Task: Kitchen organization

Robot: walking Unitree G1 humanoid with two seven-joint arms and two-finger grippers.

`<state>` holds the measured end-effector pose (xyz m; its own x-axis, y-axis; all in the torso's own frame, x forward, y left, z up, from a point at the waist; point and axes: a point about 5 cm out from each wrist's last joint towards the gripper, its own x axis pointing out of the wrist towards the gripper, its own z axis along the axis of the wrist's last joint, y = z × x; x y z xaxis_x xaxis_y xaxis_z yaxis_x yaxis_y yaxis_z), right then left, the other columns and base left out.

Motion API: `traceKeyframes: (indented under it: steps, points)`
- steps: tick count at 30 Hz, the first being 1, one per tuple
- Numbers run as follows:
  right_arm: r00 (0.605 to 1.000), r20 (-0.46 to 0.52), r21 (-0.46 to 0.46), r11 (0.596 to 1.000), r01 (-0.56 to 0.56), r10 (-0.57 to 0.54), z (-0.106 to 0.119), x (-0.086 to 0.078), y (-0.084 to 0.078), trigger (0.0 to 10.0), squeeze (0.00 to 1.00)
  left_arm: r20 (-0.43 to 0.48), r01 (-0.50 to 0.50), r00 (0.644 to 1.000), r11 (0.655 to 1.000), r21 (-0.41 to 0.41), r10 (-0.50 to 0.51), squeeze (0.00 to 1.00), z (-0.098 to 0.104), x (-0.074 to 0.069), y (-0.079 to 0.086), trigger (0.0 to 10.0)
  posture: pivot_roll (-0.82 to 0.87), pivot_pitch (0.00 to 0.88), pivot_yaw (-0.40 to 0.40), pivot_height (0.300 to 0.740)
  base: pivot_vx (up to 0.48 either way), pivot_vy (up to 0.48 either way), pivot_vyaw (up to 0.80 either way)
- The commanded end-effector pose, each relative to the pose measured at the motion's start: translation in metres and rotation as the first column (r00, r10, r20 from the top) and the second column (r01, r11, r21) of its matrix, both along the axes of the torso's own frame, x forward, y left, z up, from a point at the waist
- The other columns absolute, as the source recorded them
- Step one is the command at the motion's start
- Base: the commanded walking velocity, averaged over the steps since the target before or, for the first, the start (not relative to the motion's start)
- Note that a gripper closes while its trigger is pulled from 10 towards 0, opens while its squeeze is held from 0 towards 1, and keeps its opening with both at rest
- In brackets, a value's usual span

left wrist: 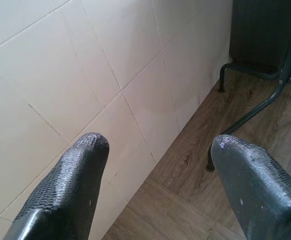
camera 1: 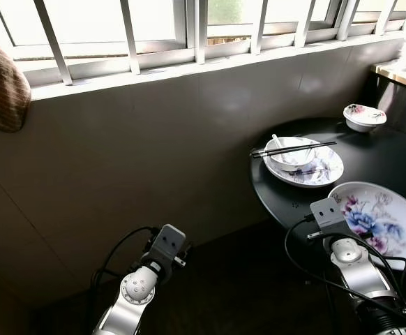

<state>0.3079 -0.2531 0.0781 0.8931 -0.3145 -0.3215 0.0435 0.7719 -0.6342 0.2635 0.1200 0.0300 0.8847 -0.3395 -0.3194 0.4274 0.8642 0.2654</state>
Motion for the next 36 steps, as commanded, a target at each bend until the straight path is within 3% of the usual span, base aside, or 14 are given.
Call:
traceKeyframes:
  steps: [1, 11, 14, 15, 16, 18, 19, 21, 22, 24, 28, 33, 34, 36]
  points:
    - [0.996, 0.09, -0.075, 0.997, -0.012, 0.019, 0.019, 0.006, -0.002, 0.0, 0.0, 0.0, -0.009, 1.0, 1.0, -0.016, 0.009, 0.0, 0.0, 0.001, 0.001, 10.0, -0.03, 0.0, -0.008, 0.74, 0.0, 0.0, 0.0]
    - [0.943, 0.308, -0.211, 0.976, -0.058, 0.123, 0.051, 0.014, 0.014, 0.0, 0.0, -0.002, -0.013, 1.0, 0.999, -0.031, 0.013, 0.0, 0.0, 0.002, 0.0, 10.0, -0.03, 0.0, -0.011, 0.74, 0.0, 0.0, 0.0]
    - [0.879, 0.366, -0.209, 0.947, -0.243, 0.306, 0.061, 0.016, 0.044, 0.0, 0.0, -0.001, -0.015, 1.0, 0.999, -0.036, 0.015, 0.0, 0.001, 0.002, 0.0, 10.0, -0.04, 0.0, -0.01, 0.74, 0.0, 0.0, 0.72]
    - [0.829, 0.377, -0.219, 0.909, -0.354, 0.413, 0.063, 0.014, 0.061, 0.0, 0.0, 0.0, -0.015, 1.0, 0.999, -0.039, 0.015, 0.0, 0.001, 0.002, 0.001, 10.0, -0.04, 0.0, -0.01, 0.74, 0.0, 0.0, 0.8]
    - [0.808, 0.381, -0.226, 0.893, -0.39, 0.449, 0.064, 0.013, 0.067, 0.0, 0.0, 0.0, -0.015, 1.0, 0.999, -0.04, 0.015, 0.0, 0.001, 0.002, 0.001, 10.0, -0.04, 0.0, -0.01, 0.74, 0.0, 0.0, 0.8]
    - [0.73, 0.394, -0.248, 0.829, -0.501, 0.559, 0.068, 0.008, 0.087, 0.0, 0.0, 0.002, -0.016, 1.0, 0.999, -0.044, 0.016, 0.0, 0.001, 0.003, 0.001, 10.0, -0.04, 0.0, -0.01, 0.74, 0.0, 0.0, 0.8]
    - [0.73, 0.394, -0.248, 0.829, -0.501, 0.559, 0.068, 0.008, 0.087, 0.0, 0.0, 0.002, -0.016, 1.0, 0.999, -0.044, 0.016, 0.0, 0.001, 0.003, 0.001, 10.0, -0.04, 0.0, -0.01, 0.74, 0.0, 0.0, 0.8]
    - [0.677, 0.396, -0.275, 0.784, -0.557, 0.62, 0.069, 0.004, 0.099, 0.0, 0.0, 0.003, -0.017, 1.0, 0.999, -0.046, 0.017, 0.0, 0.002, 0.003, 0.001, 10.0, -0.04, 0.0, -0.012, 0.74, 0.0, 0.0, 0.8]
    - [0.677, 0.396, -0.275, 0.784, -0.557, 0.62, 0.069, 0.004, 0.099, 0.0, 0.0, 0.003, -0.017, 1.0, 0.999, -0.046, 0.017, 0.0, 0.002, 0.003, 0.001, 10.0, -0.04, 0.0, -0.012, 0.74, 0.0, 0.0, 0.8]
    - [0.624, 0.38, -0.336, 0.731, -0.595, 0.683, 0.069, 0.0, 0.107, 0.0, 0.0, 0.005, -0.018, 1.0, 0.999, -0.051, 0.018, 0.0, 0.002, 0.003, 0.0, 10.0, -0.03, 0.0, -0.012, 0.74, 0.0, 0.0, 0.8]
    - [0.606, 0.355, -0.351, 0.702, -0.619, 0.712, 0.065, -0.002, 0.109, 0.0, 0.0, 0.006, -0.019, 1.0, 0.998, -0.058, 0.019, 0.0, 0.002, 0.004, 0.0, 10.0, -0.03, 0.0, -0.014, 0.74, 0.0, 0.0, 0.8]
    - [0.588, 0.339, -0.301, 0.677, -0.672, 0.734, 0.056, -0.007, 0.116, 0.0, 0.0, 0.005, -0.021, 1.0, 0.998, -0.066, 0.021, 0.0, 0.002, 0.004, -0.001, 10.0, -0.03, 0.0, -0.015, 0.74, 0.0, 0.0, 0.8]
    - [0.572, 0.315, -0.305, 0.652, -0.694, 0.757, 0.05, -0.01, 0.123, 0.0, 0.0, 0.005, -0.021, 1.0, 0.997, -0.068, 0.021, 0.0, 0.002, 0.004, -0.001, 10.0, -0.03, 0.0, -0.016, 0.74, 0.0, 0.0, 0.8]
    - [0.564, 0.308, -0.302, 0.641, -0.705, 0.766, 0.046, -0.012, 0.127, 0.0, 0.0, 0.005, -0.021, 1.0, 0.997, -0.07, 0.022, 0.0, 0.002, 0.004, -0.001, 10.0, -0.03, 0.0, -0.017, 0.74, 0.0, 0.0, 0.8]
